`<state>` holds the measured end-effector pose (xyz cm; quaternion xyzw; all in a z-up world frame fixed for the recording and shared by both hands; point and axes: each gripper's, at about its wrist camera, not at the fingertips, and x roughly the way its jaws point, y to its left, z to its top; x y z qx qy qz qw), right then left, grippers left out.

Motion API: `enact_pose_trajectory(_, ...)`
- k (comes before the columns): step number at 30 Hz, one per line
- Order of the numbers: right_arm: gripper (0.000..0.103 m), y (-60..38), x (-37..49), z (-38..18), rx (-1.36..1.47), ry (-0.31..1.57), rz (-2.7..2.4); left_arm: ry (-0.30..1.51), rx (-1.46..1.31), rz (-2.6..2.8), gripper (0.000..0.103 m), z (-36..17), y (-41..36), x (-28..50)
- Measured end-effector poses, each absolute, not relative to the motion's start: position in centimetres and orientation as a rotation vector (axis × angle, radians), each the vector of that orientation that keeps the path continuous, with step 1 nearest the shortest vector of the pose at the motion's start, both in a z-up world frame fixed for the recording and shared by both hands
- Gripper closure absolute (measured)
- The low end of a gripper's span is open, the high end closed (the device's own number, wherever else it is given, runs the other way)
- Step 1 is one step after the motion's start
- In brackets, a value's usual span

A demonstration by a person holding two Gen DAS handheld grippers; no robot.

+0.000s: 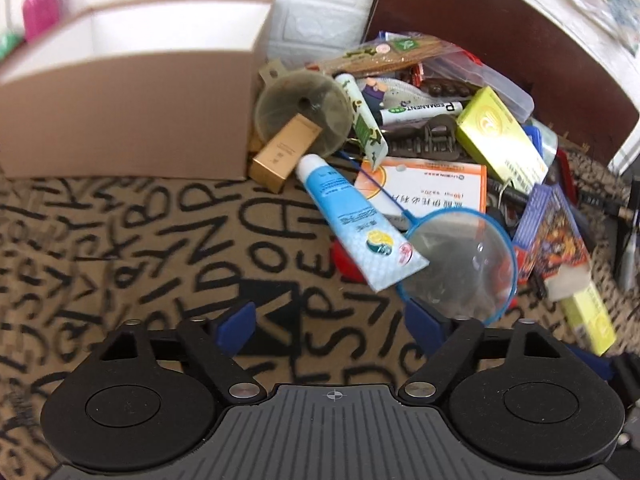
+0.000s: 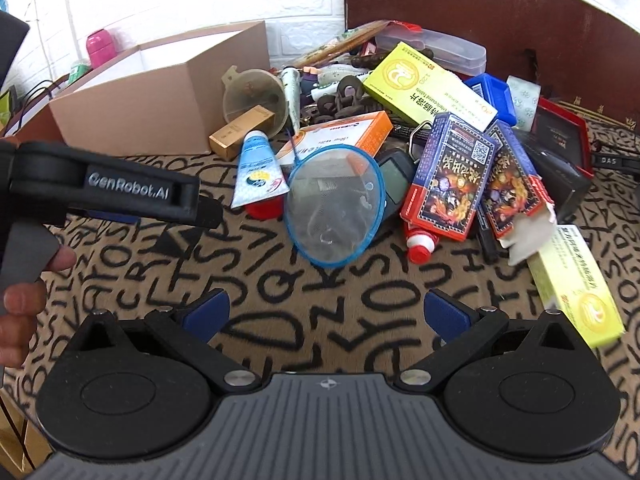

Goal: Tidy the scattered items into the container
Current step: 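Grasp the blue-rimmed fly swatter handle with the right gripper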

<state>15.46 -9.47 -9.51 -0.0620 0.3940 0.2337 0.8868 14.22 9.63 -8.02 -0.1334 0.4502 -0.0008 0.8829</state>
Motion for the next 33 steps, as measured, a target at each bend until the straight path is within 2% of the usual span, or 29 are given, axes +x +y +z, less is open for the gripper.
enact_pose_trajectory(5, 0.004, -9.0, 17.3, -10.3, -0.136, 0.783, 0.477, 0.934, -0.292, -0.053, 0.022, -8.8, 9.1, 16.3)
enact_pose_trajectory(10, 0.015, -8.2, 19.1, -11.1, -0.148, 0.77, 0.477, 0.937, -0.298, -0.11, 0.03, -9.2, 8.9, 17.9)
enact_pose_trajectory(11, 0.017, -8.1, 19.3, -11.2, -0.148, 0.767, 0.478, 0.936, -0.297, -0.12, 0.037, -9.3, 8.9, 18.1)
enact_pose_trajectory(12, 0.022, -8.0, 19.5, -11.3, -0.146, 0.764, 0.481, 0.937, -0.295, -0.127, 0.048, -9.5, 9.0, 18.3)
enact_pose_trajectory(13, 0.029, -7.9, 19.6, -11.3, -0.144, 0.763, 0.484, 0.944, -0.297, -0.133, 0.054, -9.6, 9.1, 18.5)
enact_pose_trajectory(14, 0.033, -7.8, 19.7, -11.3, -0.143, 0.767, 0.489, 0.951, -0.31, -0.134, 0.056, -9.7, 9.4, 18.5)
enact_pose_trajectory(16, 0.059, -7.8, 19.6, -11.1, -0.132, 0.767, 0.503, 0.942, -0.332, -0.117, 0.053, -9.5, 10.0, 18.2)
enact_pose_trajectory(17, 0.062, -7.8, 19.3, -10.9, -0.129, 0.758, 0.508, 0.932, -0.332, -0.095, 0.047, -9.3, 10.3, 17.8)
enact_pose_trajectory(18, 0.072, -7.8, 19.0, -10.7, -0.135, 0.746, 0.509, 0.922, -0.327, -0.076, 0.043, -9.1, 10.7, 17.4)
enact_pose_trajectory(19, 0.089, -7.8, 18.6, -10.4, -0.144, 0.731, 0.51, 0.914, -0.323, -0.064, 0.043, -8.8, 11.0, 17.0)
enact_pose_trajectory(20, 0.095, -7.9, 18.3, -10.2, -0.144, 0.719, 0.524, 0.909, -0.325, -0.058, 0.043, -8.5, 11.5, 16.6)
enact_pose_trajectory(22, 0.1, -7.8, 17.7, -9.6, -0.129, 0.715, 0.562, 0.907, -0.346, -0.058, 0.043, -8.0, 12.4, 15.7)
enact_pose_trajectory(25, 0.1, -6.8, 16.2, -8.7, -0.159, 0.693, 0.624, 0.896, -0.38, -0.071, 0.042, -7.1, 13.2, 13.9)
enact_pose_trajectory(30, 0.1, -4.5, 12.6, -8.1, -0.239, 0.685, 0.761, 0.868, -0.398, -0.098, 0.026, -5.3, 13.7, 10.3)
enact_pose_trajectory(33, 0.099, -3.4, 10.3, -8.1, -0.276, 0.689, 0.84, 0.858, -0.378, -0.11, 0.021, -4.7, 13.6, 8.2)
